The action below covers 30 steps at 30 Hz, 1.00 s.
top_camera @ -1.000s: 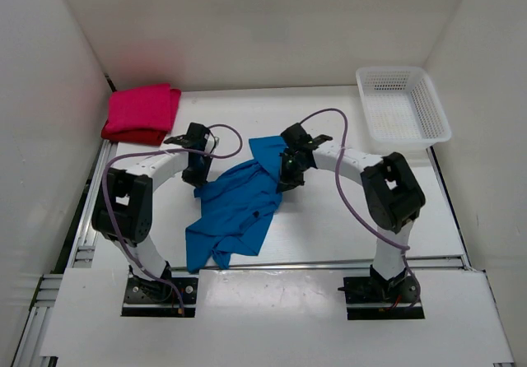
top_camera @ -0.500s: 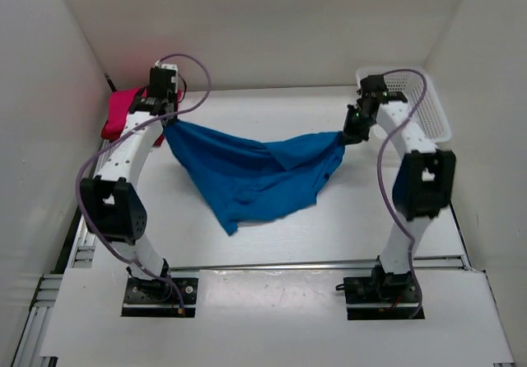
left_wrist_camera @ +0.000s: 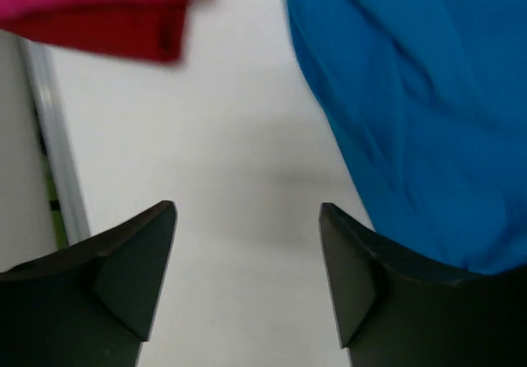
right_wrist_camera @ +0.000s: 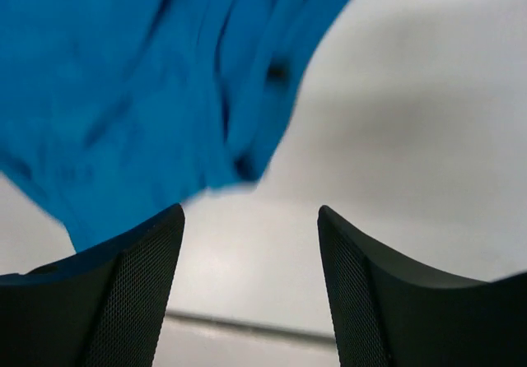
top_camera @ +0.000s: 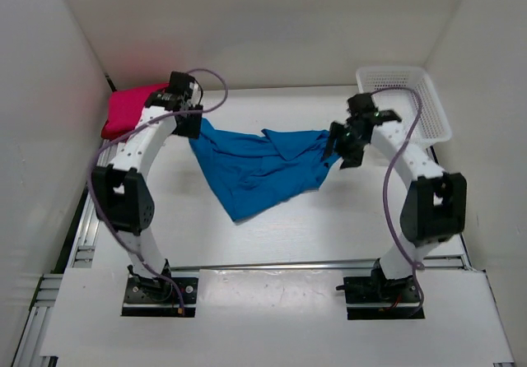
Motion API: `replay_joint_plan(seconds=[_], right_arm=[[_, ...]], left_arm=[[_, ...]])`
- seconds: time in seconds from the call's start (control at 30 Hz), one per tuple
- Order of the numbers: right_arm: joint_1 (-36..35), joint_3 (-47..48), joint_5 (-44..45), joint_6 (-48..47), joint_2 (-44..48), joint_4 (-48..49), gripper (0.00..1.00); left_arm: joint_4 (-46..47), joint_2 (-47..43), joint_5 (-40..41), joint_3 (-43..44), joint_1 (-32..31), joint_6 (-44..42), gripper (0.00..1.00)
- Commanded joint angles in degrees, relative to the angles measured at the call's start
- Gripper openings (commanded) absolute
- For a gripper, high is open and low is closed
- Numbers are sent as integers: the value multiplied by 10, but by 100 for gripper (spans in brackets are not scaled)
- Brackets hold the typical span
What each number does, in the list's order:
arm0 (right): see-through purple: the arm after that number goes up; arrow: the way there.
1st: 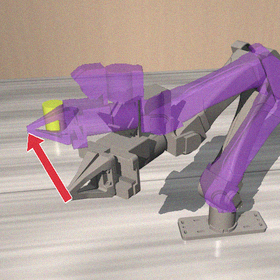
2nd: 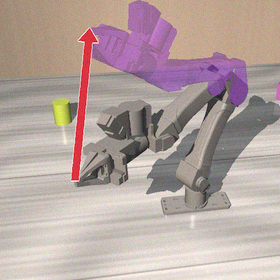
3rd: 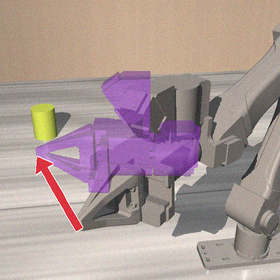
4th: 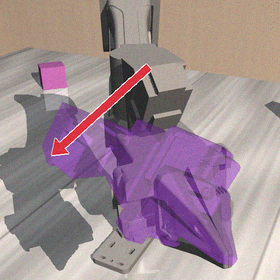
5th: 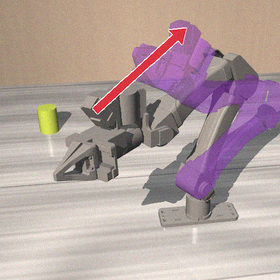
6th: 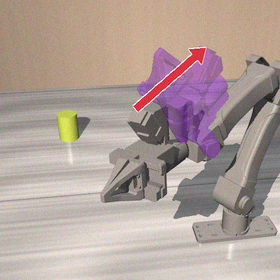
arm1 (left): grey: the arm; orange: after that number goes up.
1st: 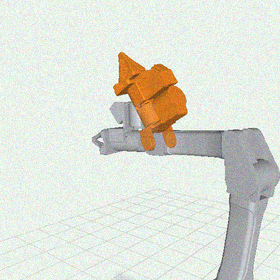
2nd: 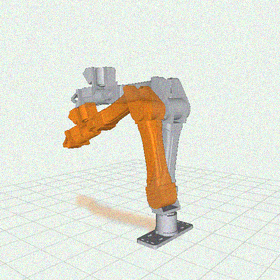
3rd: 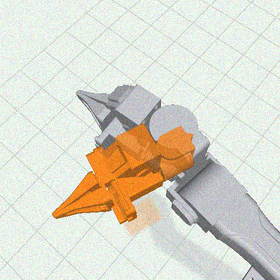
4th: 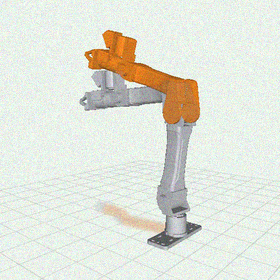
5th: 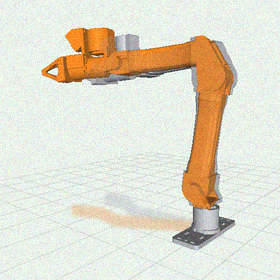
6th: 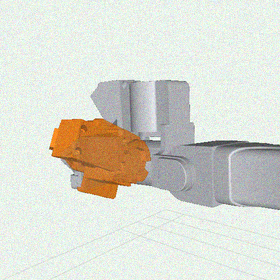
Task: Fold and stack the t-shirts
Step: Flatten out the tshirt
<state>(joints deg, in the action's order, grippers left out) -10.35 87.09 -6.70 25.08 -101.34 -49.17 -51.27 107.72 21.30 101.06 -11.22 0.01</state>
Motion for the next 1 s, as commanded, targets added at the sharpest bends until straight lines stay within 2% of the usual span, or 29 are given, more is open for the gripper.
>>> replay_joint_plan(seconds=[0.0, 0.03, 0.1, 0.13, 0.2, 0.3, 0.33, 0.37, 0.43, 0.53, 0.83, 0.87, 0.93, 0.97], right_arm=[[-89, -124, -32, 92, 92, 92, 71], [-104, -153, -54, 122, 104, 120, 71], [-150, -226, -93, 213, 118, 209, 71], [-168, -237, -93, 236, 118, 230, 71], [-216, -229, -80, 272, 88, 246, 71], [-264, -206, -67, 343, 44, 260, 71], [-279, -206, -67, 383, 27, 283, 71], [-285, -206, -67, 406, 18, 291, 71], [-293, -211, -87, 472, 1, 319, 69], [-308, -216, -110, 537, -41, 333, 69], [-338, -227, -159, 646, -100, 371, 71], [-343, -220, -165, 652, -108, 362, 68], [-348, -207, -170, 659, -120, 355, 55], [-348, -207, -165, 666, -126, 350, 40]], left_arm=[[-110, -93, -172, -97, -39, 0, 78], [-116, -93, -185, -127, -49, 0, 74], [-106, -98, -204, -207, -77, 0, 72], [-99, -98, -210, -227, -84, 0, 73], [-87, -93, -226, -261, -101, 0, 84], [-63, -75, -246, -266, -114, 0, 91], [-53, -70, -246, -266, -114, 0, 96], [-46, -57, -246, -257, -120, 0, 96], [-33, -41, -205, -243, -126, 0, 100], [-20, -20, -165, -225, -131, 0, 100], [6, -20, -166, -241, -142, 0, 100], [6, -14, -166, -241, -142, 0, 100], [6, -5, -166, -235, -147, 0, 100], [12, 4, -153, -235, -154, 0, 100]])
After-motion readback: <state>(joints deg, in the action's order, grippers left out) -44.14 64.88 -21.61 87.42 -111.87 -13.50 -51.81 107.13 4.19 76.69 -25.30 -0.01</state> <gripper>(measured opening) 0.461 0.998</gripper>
